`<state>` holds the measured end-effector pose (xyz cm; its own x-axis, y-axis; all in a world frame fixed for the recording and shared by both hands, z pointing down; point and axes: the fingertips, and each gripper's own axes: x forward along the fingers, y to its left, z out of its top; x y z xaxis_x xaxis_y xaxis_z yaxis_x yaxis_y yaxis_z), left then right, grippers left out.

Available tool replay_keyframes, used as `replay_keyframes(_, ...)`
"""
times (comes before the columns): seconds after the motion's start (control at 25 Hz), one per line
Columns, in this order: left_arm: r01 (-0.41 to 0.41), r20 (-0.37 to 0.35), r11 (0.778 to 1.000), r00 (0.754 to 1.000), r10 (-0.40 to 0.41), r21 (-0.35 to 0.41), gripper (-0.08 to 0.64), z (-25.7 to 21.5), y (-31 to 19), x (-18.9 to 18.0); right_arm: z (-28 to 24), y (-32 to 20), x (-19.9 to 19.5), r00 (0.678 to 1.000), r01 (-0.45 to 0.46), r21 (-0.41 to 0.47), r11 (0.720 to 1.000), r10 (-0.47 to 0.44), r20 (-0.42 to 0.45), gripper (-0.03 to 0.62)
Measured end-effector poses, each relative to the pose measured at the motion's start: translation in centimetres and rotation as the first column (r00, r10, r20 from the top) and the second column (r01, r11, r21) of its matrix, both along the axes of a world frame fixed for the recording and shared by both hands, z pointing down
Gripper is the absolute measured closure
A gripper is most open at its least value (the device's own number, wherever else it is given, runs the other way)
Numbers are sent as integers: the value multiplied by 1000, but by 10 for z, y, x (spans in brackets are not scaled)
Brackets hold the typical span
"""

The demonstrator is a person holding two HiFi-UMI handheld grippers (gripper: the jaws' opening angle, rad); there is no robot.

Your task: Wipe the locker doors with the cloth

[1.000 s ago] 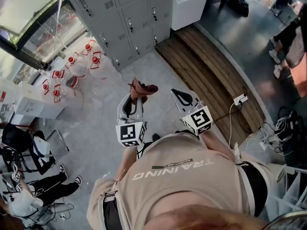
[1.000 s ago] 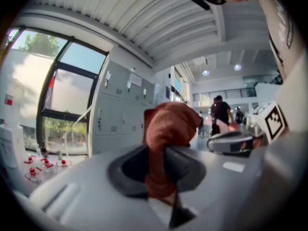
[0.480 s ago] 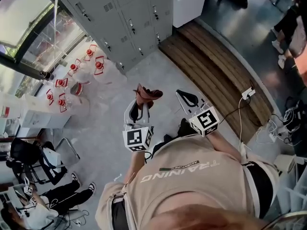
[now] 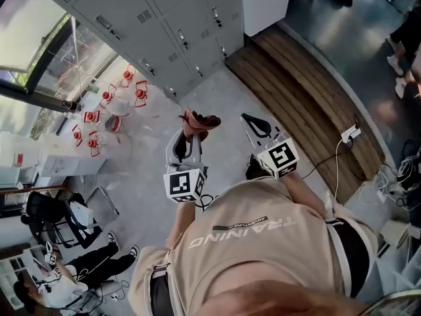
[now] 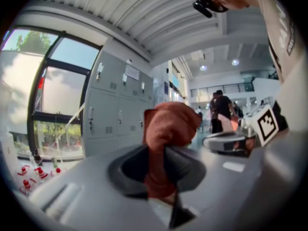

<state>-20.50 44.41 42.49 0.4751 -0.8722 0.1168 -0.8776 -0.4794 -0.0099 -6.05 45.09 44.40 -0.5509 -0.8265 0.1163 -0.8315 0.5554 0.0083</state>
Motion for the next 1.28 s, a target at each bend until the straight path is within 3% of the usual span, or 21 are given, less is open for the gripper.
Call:
replay_keyframes(0.2, 47, 28, 999, 999, -47, -2, 477, -8, -46, 19, -2, -40, 22, 997, 68, 15, 998, -68, 30, 578)
replay_keyframes(0.48, 58, -51, 996, 997, -61, -66, 477, -3, -93, 56, 24, -96, 49, 993, 115, -60, 992, -115, 13, 578)
replay_keyframes(0.64, 69, -6, 995, 998, -69, -73, 477, 2, -112, 57, 32, -112, 50, 989, 144, -93, 985, -142, 29, 578)
replay_keyframes(0.8, 75, -7, 994, 997, -76, -78, 477, 5, -148, 49, 40, -143, 42, 990, 142, -118, 983, -141, 22, 578)
replay_keyframes(1.2, -43, -15, 999, 999, 43, 2, 477, -2, -253, 24, 7, -242, -5, 993, 112, -88, 990, -108, 43, 578)
replay_keyframes(1.28, -69, -27, 997, 997, 70, 20, 477, -7, -279, 23, 1, -267, -12, 994, 107, -71, 992, -107, 2, 578)
